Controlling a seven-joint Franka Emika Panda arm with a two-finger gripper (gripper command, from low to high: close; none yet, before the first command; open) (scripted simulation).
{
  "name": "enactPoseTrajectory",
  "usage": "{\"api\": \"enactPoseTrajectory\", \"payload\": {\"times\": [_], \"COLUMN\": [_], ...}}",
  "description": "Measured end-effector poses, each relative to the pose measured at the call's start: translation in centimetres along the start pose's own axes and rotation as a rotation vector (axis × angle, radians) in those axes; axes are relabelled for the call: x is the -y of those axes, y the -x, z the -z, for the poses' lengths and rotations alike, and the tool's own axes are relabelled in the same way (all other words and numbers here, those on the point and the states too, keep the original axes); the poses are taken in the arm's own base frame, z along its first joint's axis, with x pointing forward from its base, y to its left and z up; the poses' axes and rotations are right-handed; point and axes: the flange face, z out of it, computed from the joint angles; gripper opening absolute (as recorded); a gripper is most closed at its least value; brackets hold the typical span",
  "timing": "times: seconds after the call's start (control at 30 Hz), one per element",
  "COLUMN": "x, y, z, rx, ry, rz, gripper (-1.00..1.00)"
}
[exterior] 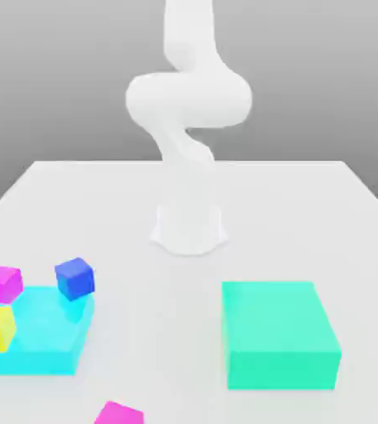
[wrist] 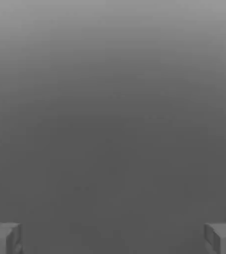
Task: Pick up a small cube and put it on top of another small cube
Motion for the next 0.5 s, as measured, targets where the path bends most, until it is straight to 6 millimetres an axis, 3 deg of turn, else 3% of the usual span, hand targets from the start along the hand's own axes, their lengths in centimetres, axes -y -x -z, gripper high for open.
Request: {"api": "enactPoseTrajectory", "payload": {"times": [0.23, 0.5], "x": [-1.6, -6.4], "y": [-1.0, 0.2], "z": [-12.6, -26.1], "rx": [0.106, 0.22], "ry": [0.146, 0.31], "rz": [-0.071, -0.153], "gripper": [0.0, 0.0]}}
